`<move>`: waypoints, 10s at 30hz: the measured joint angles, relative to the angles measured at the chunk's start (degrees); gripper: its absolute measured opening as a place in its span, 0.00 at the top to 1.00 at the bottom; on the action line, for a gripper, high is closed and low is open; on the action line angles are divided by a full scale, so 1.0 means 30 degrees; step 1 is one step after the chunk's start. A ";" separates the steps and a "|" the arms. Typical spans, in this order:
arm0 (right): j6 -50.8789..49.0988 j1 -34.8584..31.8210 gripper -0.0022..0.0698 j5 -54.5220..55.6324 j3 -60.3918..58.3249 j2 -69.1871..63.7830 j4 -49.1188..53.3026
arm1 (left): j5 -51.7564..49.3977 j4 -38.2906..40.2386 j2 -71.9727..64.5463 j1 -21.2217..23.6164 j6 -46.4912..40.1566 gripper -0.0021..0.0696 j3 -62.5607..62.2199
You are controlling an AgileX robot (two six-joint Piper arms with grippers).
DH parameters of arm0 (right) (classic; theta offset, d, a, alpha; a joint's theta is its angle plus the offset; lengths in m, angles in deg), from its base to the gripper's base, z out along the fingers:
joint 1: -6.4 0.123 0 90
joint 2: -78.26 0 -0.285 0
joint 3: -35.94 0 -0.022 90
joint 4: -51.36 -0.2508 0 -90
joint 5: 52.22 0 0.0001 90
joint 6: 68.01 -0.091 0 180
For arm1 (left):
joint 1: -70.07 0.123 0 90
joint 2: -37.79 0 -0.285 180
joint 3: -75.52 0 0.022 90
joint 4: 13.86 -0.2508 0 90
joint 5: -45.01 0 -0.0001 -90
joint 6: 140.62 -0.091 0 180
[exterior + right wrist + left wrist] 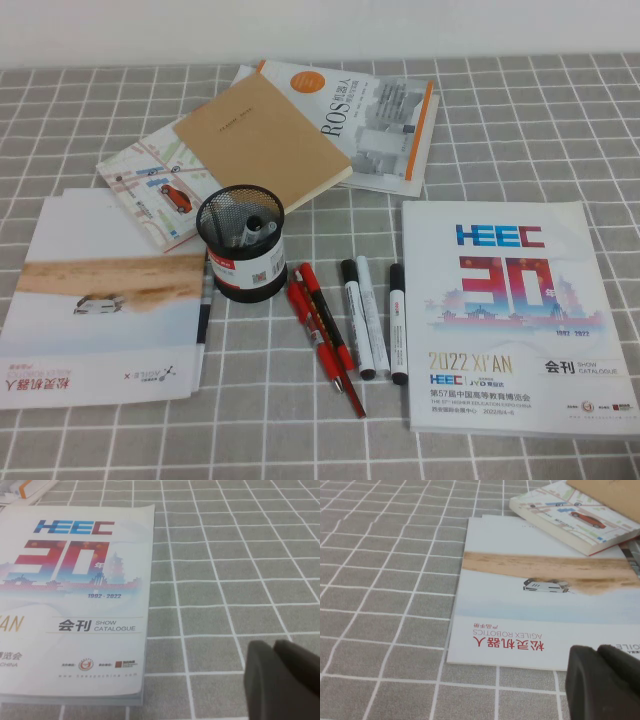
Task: Put the pen into the pen holder
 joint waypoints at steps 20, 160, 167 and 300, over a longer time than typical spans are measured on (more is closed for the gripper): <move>0.0000 0.0000 0.99 0.1111 0.0000 0.0000 -0.7628 | 0.0000 0.0000 0.0000 0.0000 0.0000 0.97 0.0000; -0.7866 1.4976 0.82 2.0601 2.5758 -3.8143 0.7240 | 0.0000 0.0000 0.0000 0.0000 0.0000 0.98 0.0000; -0.7866 1.4976 0.79 1.9884 2.6438 -3.9123 0.7335 | 0.0000 0.0000 0.0000 0.0000 0.0000 0.97 0.0000; 0.1530 0.0944 0.99 0.0148 -0.0003 0.0625 -0.2268 | 0.0000 0.0000 0.0000 0.0000 0.0000 0.97 0.0000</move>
